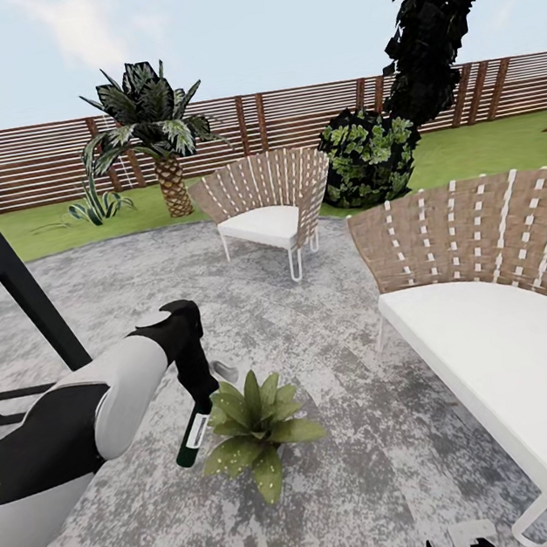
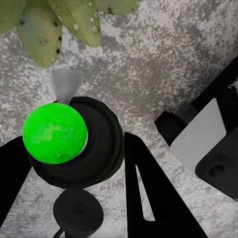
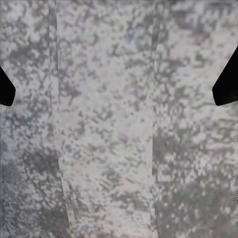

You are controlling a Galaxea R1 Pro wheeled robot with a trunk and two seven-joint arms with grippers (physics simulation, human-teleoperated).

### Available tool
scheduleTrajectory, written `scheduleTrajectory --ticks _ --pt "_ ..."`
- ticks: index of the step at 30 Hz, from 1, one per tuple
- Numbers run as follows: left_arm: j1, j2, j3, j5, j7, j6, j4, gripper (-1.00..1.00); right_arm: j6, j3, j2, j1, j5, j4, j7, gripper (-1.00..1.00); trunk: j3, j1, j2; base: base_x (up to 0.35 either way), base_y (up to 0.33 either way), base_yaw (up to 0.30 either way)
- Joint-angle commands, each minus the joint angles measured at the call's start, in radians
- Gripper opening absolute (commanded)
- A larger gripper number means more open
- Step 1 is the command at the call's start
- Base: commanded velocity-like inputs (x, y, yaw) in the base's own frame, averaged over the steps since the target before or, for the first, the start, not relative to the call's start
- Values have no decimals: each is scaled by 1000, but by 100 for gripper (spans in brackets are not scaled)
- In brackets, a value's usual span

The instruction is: Pick up the pesticide atomizer in the garden and spray insectifuge to fully cover both potted plants in the garden.

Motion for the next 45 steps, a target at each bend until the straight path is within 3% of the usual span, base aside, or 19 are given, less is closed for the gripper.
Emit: scheduleTrajectory --ticks 1,13,25,30,45 --pt "1 0 -4 -4 -8 11 -1 -100 -1 0 0 -1 9 1 -7 100 2 -4 7 0 0 0" --pt "15 -4 -9 -4 -8 14 1 -100 1 0 5 -1 4 0 -9 100 29 -50 91 0 0 0" --pt "145 6 -9 -6 -8 10 -24 -100 1 0 5 -1 4 1 -9 100 47 -96 175 0 0 0" --pt "149 8 -10 -6 -8 11 -70 -100 1 0 5 -1 5 1 -9 100 55 -115 210 0 0 0" --pt "149 6 -10 -6 -8 13 -74 -100 -1 0 3 -1 7 1 -8 100 80 -173 315 0 0 0"
